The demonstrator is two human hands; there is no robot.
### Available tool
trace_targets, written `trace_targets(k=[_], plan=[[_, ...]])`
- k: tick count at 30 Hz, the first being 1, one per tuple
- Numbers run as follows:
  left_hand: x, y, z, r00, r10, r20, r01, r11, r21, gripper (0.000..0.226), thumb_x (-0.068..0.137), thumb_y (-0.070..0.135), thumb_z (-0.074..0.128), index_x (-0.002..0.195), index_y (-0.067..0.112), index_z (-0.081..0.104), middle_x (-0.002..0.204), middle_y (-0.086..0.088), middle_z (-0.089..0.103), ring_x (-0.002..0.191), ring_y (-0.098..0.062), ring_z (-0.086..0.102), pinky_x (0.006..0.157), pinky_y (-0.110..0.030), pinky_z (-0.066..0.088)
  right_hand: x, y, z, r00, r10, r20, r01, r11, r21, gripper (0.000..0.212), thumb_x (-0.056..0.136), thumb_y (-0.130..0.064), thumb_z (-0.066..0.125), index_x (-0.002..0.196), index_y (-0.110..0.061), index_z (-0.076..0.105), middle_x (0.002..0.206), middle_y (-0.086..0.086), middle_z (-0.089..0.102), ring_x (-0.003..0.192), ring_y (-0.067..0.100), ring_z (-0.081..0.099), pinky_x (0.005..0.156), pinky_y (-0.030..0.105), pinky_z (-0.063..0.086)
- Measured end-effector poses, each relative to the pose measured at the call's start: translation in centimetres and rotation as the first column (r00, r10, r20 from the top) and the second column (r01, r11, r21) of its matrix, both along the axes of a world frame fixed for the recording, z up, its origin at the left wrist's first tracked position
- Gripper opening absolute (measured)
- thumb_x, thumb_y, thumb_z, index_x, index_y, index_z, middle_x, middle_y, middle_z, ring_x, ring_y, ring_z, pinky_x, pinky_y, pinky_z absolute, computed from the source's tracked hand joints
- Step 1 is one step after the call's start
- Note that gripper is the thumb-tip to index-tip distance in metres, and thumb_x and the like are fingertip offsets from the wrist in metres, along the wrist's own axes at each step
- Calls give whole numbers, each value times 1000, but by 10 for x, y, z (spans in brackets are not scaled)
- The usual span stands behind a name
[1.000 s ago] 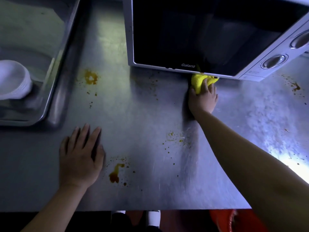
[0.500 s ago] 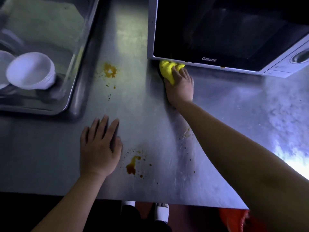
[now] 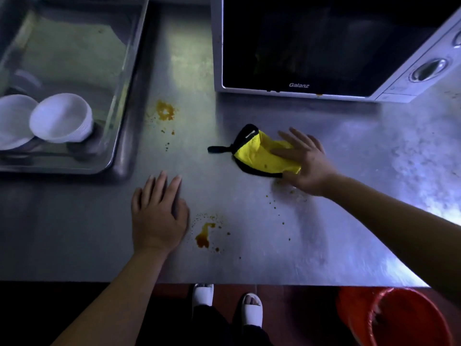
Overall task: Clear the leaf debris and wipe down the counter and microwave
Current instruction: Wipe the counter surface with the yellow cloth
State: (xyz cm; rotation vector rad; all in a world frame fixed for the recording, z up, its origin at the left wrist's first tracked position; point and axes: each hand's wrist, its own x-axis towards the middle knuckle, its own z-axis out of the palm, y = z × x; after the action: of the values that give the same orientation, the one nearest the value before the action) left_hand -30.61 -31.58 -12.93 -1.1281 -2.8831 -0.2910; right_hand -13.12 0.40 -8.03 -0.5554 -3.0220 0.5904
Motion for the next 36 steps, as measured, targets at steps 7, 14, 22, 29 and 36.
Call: trace_targets(k=[7, 14, 22, 29, 36], plan=[[0, -1, 0, 1000, 5, 12, -5, 1000, 2, 54, 97, 41, 33, 147, 25, 45, 155, -9, 41, 144, -32, 32, 116, -52, 23, -54, -42, -23, 975, -86, 207, 55, 987, 151, 81, 90, -77, 29, 158, -43, 1, 168, -11, -3, 155, 20, -6, 121, 55, -2], [-1, -1, -5, 999, 15, 29, -15, 1000, 15, 54, 97, 43, 32, 148, 28, 42, 157, -6, 38, 146, -29, 29, 117, -49, 19, -40, 0, -26, 965, -101, 240, 63, 985, 161, 60, 99, -62, 22, 154, -51, 2, 168, -9, 2, 155, 19, 0, 120, 54, 3], [0, -1, -3, 1000, 1, 28, -2, 1000, 30, 54, 95, 40, 37, 147, 26, 45, 156, -8, 40, 145, -31, 31, 116, -51, 21, 117, -129, -30, 971, 71, 228, -126, 963, 240, 62, 98, -52, 32, 157, -35, 22, 164, 6, 24, 150, 36, 25, 113, 62, 26], [-2, -1, 0, 999, 6, 47, -5, 1000, -25, 55, 96, 42, 33, 149, 29, 41, 157, -6, 37, 146, -30, 30, 118, -51, 20, 142, -156, -24, 943, 185, 275, -239, 955, 176, 59, 101, -59, 29, 157, -40, 22, 166, -1, 21, 151, 31, 21, 113, 60, 25], [3, 0, 1, 998, 0, 63, 0, 1000, -7, 55, 95, 40, 37, 148, 29, 43, 157, -4, 38, 146, -28, 31, 117, -50, 23, 17, -100, -22, 986, -95, 140, 83, 992, 91, 58, 97, -55, 29, 153, -38, 30, 161, 3, 32, 148, 34, 30, 117, 57, 21]])
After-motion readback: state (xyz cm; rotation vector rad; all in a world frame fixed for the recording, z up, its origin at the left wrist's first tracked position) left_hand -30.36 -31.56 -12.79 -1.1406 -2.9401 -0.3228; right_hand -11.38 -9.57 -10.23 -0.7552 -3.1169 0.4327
